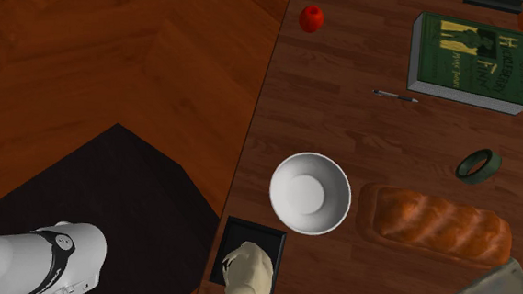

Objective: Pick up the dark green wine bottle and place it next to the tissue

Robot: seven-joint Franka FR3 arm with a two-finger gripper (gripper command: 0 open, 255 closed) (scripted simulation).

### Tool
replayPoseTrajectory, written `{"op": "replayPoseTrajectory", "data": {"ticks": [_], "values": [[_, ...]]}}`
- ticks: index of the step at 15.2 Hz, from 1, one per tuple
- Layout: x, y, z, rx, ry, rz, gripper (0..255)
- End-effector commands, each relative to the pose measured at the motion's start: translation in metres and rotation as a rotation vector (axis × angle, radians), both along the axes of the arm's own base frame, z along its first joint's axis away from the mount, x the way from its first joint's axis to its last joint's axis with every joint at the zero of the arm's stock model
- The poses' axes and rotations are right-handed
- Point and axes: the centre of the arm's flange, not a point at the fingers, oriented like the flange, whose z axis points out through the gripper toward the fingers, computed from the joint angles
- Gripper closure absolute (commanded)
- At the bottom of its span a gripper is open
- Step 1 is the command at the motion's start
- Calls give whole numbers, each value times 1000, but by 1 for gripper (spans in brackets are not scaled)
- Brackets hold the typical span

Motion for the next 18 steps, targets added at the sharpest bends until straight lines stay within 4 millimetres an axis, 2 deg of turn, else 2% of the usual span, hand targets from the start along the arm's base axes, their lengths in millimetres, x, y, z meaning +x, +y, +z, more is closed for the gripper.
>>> {"op": "replayPoseTrajectory", "data": {"ticks": [1, 2, 10, 11, 16, 18], "values": [[0, -1, -11, -1, -1, 0, 255], [0, -1, -18, -1, -1, 0, 255], [0, -1, -18, -1, -1, 0, 255], [0, -1, -18, -1, -1, 0, 0], [0, -1, -18, -1, -1, 0, 0], [-3, 0, 8, -1, -1, 0, 0]]}}
